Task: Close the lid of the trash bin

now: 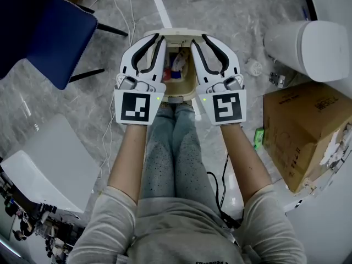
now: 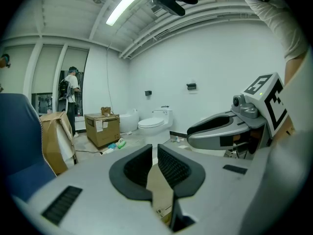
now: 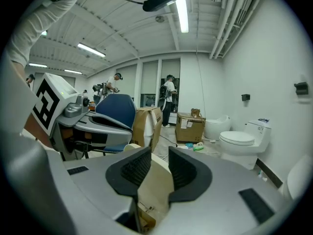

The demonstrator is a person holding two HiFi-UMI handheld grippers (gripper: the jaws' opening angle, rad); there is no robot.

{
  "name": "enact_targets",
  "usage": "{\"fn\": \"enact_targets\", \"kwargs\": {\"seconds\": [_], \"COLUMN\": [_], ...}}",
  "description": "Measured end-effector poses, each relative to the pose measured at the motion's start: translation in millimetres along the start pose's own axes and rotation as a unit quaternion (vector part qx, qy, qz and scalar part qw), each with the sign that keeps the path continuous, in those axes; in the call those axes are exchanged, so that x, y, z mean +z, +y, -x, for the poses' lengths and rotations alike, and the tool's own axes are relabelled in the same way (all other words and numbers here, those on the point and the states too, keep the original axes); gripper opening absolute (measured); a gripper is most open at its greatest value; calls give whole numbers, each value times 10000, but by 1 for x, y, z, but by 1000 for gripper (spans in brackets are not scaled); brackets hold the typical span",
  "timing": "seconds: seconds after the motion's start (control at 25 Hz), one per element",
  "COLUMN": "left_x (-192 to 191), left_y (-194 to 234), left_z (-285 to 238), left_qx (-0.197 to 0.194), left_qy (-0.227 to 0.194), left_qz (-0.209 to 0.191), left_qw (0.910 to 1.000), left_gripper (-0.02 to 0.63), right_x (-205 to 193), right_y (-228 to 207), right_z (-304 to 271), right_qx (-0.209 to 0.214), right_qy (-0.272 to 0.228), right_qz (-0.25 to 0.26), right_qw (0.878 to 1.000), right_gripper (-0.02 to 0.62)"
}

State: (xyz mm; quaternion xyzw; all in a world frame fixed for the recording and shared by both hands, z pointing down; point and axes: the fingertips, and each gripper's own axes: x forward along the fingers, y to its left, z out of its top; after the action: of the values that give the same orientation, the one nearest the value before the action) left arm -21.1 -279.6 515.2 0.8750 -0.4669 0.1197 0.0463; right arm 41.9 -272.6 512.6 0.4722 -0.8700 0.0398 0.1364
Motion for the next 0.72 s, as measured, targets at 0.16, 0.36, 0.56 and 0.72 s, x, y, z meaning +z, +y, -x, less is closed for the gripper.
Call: {"fn": "enact_targets", "kwargs": {"seconds": [0.16, 0.36, 0.56, 0.72], "left_x": [-15, -24, -33, -42], "left_y": [-1, 12, 18, 19], "left_z": [-2, -1, -7, -12], "left_qx": [-153, -96, -146, -258], "left_qy": [487, 700, 830, 920], "left_qz": [-195, -222, -309, -356], "left_qw": [9985, 9973, 9960, 9948], "left_gripper": [143, 152, 158, 164], "right_x": [-11, -22, -36, -49], "right_y": [-1, -6, -16, -19], "right_z": [-4, -7, -10, -15], "right_qx": [121, 137, 149, 271], "right_qy": [240, 525, 991, 1195], "right_qz": [72, 201, 288, 551], "right_qw": [9996, 9983, 9946, 9909], "right_gripper": [121, 132, 138, 138]}}
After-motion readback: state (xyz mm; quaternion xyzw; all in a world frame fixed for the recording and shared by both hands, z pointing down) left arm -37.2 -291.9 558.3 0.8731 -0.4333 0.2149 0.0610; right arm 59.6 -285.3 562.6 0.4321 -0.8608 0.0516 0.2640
